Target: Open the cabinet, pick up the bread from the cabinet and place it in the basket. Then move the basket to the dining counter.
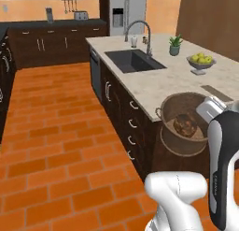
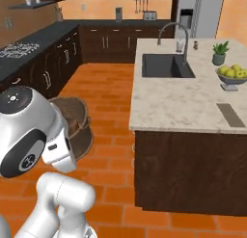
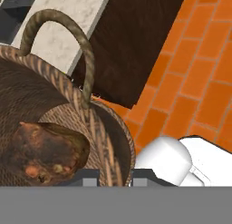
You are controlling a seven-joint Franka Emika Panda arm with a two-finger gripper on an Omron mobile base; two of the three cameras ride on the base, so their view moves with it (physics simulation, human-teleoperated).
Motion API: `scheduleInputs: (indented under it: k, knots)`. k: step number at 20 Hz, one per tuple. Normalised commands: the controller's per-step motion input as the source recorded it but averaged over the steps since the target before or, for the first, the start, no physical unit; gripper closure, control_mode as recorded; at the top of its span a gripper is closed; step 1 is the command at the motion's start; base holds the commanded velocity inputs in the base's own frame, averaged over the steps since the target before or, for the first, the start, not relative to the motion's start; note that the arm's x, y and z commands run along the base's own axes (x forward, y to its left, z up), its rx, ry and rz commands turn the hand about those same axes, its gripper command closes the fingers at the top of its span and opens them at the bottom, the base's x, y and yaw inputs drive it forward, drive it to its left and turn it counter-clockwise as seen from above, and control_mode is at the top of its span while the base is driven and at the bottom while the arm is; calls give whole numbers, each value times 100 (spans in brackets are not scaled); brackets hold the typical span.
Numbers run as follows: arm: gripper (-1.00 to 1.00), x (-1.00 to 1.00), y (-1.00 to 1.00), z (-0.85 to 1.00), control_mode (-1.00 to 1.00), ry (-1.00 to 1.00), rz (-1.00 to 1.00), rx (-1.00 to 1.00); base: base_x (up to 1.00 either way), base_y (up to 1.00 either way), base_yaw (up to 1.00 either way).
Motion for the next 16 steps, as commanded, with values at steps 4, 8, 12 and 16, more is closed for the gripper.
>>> scheduleInputs:
  k: [4, 8, 12, 16]
  knots:
    - [100, 0, 0, 0, 100, 0, 0, 0, 64, -100, -17]
    - [100, 0, 0, 0, 100, 0, 0, 0, 100, -100, -3]
    - [100, 0, 0, 0, 100, 0, 0, 0, 100, -100, 4]
    - [100, 0, 0, 0, 100, 0, 0, 0, 69, -100, 22]
